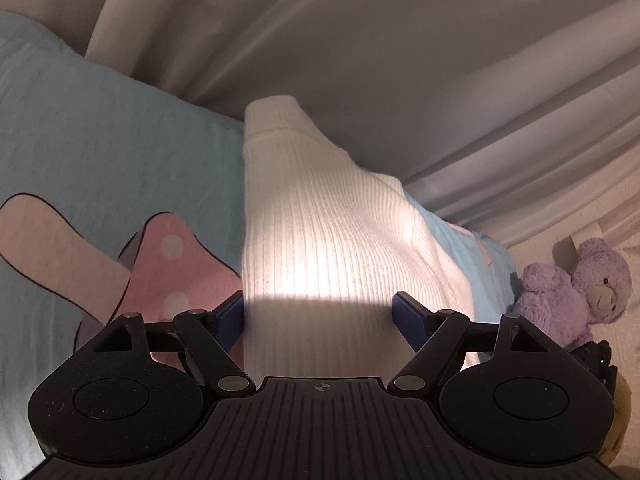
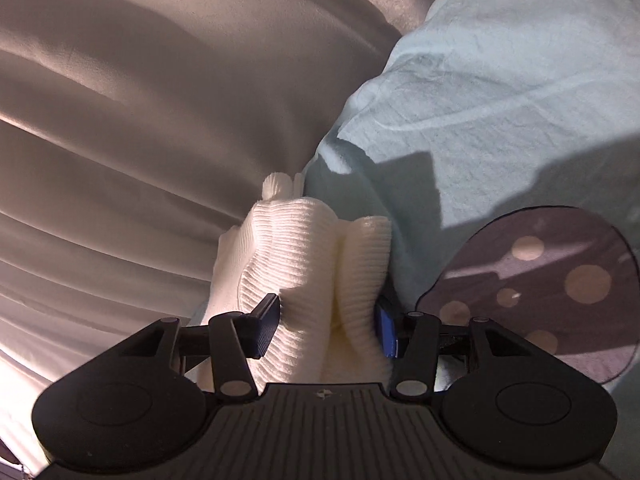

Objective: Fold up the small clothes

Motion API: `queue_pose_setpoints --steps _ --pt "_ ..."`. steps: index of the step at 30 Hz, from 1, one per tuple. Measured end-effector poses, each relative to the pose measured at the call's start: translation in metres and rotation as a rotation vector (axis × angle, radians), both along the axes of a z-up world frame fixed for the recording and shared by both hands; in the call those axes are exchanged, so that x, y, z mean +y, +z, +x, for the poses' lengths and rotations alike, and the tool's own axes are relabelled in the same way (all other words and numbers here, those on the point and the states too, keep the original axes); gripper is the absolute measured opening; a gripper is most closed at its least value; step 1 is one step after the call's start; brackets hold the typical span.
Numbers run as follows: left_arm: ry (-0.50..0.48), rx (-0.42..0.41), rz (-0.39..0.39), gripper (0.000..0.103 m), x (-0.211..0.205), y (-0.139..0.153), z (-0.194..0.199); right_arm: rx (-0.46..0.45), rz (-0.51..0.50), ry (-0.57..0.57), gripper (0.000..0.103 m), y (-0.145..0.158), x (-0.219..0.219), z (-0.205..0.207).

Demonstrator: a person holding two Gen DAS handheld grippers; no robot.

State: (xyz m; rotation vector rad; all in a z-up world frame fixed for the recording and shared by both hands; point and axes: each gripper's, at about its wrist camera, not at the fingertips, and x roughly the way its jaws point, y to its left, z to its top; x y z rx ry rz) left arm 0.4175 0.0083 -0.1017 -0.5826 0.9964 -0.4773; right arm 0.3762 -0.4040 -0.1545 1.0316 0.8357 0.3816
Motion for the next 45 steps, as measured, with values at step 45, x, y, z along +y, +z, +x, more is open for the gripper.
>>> queue_pose_setpoints --steps 45 --pt "0.274 -0.035 0.443 0.062 0.070 0.067 -0.144 -0.205 -0.650 0.075 0.056 0.108 0.153 -0.100"
